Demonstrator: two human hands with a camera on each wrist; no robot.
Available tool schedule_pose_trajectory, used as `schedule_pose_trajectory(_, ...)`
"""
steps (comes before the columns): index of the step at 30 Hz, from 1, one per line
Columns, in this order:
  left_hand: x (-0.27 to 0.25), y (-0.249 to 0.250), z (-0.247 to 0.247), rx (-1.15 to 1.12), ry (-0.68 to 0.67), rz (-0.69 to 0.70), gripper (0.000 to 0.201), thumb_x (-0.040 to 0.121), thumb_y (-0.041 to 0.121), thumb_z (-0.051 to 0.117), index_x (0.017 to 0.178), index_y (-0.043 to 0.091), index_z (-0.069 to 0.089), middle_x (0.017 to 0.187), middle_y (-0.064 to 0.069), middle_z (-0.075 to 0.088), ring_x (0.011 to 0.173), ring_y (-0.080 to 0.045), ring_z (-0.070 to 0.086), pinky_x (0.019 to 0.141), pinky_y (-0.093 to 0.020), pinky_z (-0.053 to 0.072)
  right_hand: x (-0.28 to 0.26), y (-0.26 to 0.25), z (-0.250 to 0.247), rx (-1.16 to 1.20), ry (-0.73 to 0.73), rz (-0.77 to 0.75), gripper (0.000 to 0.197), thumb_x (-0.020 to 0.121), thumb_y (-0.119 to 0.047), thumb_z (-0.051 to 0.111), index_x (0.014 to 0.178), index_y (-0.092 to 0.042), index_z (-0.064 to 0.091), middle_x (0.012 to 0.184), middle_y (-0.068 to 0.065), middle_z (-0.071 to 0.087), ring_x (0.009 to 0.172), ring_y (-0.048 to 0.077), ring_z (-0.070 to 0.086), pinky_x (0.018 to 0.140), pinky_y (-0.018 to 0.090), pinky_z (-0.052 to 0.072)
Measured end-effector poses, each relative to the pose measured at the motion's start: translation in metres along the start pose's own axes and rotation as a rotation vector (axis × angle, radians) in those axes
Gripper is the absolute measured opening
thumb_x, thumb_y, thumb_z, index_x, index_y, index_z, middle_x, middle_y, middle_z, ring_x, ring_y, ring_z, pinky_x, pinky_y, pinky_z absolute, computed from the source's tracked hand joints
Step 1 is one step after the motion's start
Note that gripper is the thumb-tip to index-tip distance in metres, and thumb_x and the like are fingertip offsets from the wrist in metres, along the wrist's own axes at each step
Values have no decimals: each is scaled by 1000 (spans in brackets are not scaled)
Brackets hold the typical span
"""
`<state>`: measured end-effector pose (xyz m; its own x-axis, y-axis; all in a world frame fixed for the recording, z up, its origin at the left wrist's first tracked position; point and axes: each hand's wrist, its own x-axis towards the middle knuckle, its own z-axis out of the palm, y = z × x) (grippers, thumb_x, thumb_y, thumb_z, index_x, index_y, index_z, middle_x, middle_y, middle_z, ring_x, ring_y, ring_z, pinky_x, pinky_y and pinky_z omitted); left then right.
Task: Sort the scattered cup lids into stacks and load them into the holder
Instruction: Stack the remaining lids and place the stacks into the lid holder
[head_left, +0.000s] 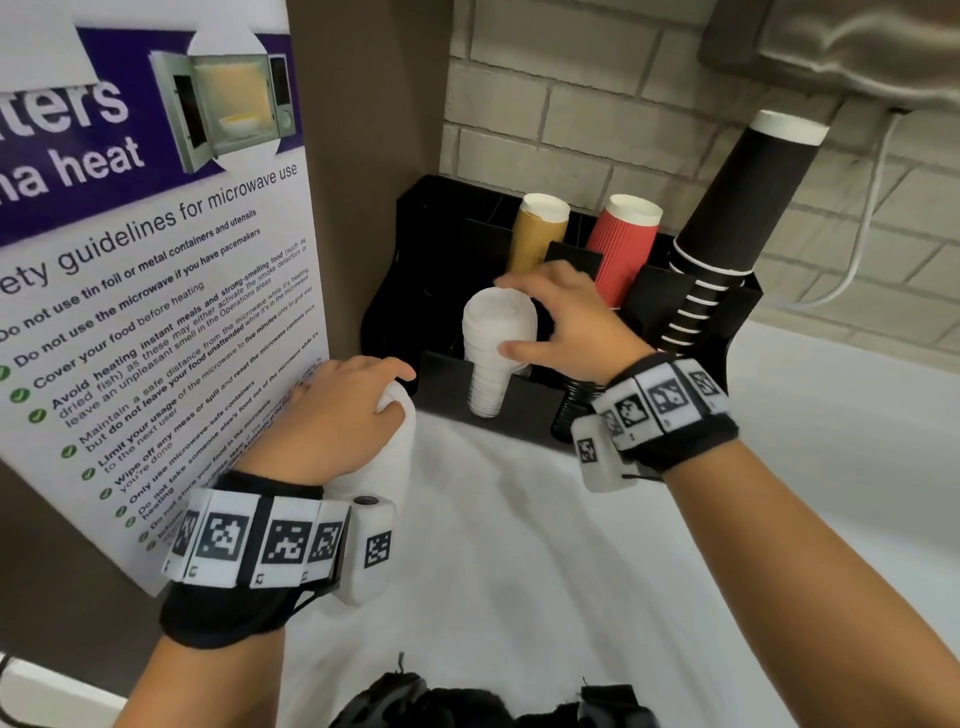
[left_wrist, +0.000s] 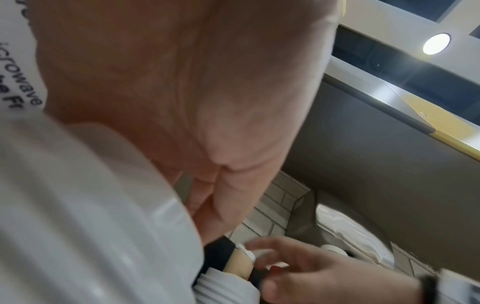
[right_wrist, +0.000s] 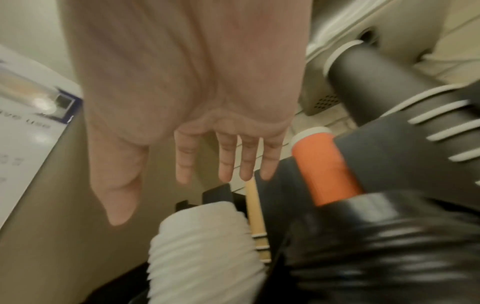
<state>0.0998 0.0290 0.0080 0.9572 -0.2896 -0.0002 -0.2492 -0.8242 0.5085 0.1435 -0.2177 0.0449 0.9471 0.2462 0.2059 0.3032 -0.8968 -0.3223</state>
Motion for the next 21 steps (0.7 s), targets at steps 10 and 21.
schedule_pose_trajectory(10, 0, -3, 2, -25, 8, 6, 41, 97, 19, 46, 137, 31, 47, 144, 4, 45, 134, -23, 32, 112, -49, 27, 33, -15, 42, -318, -233, 86, 51, 100, -35, 39, 149, -33, 24, 156, 16, 12, 144, 36, 10, 117, 49, 14)
schedule_pose_trajectory(21, 2, -5, 4, -29, 4, 28, 41, 98, 20, 46, 137, 31, 47, 145, 4, 44, 135, -22, 31, 112, -48, 27, 30, -13, 42, -267, -171, 152, 64, 96, -43, 46, 151, -32, 15, 156, 14, 11, 145, 35, 4, 116, 53, 13)
